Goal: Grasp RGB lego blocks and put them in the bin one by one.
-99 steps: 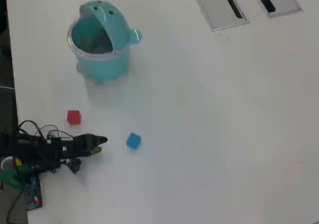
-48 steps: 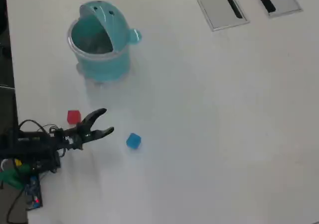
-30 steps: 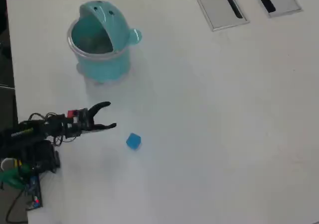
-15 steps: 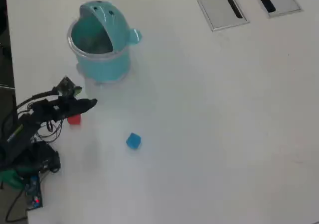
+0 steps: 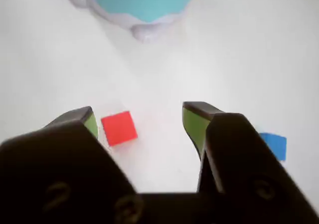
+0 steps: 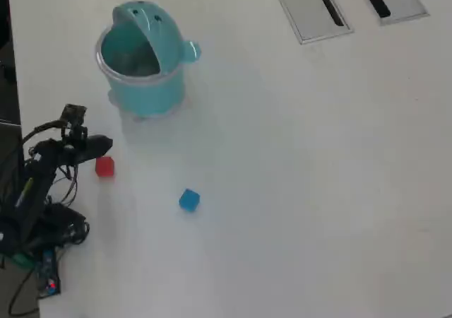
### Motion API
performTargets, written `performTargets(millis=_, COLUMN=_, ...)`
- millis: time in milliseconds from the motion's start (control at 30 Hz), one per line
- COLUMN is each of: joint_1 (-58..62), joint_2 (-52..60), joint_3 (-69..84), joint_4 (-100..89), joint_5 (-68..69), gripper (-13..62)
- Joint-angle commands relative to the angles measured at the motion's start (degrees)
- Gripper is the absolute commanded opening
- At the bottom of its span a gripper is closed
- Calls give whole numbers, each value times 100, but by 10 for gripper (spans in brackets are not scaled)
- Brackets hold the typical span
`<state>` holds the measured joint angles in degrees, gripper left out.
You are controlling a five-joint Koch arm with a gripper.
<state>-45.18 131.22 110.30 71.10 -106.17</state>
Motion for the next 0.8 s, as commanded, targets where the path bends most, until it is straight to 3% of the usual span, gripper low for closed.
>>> performTargets(millis=0, joint_1=-114, joint_2=431, joint_3=-70, joint_4=-141, joint_5=-26, gripper=307)
performTargets(millis=767, joint_1=-914, joint_2=343, joint_3=2531, joint_4=-2285, joint_5=-158, gripper=307)
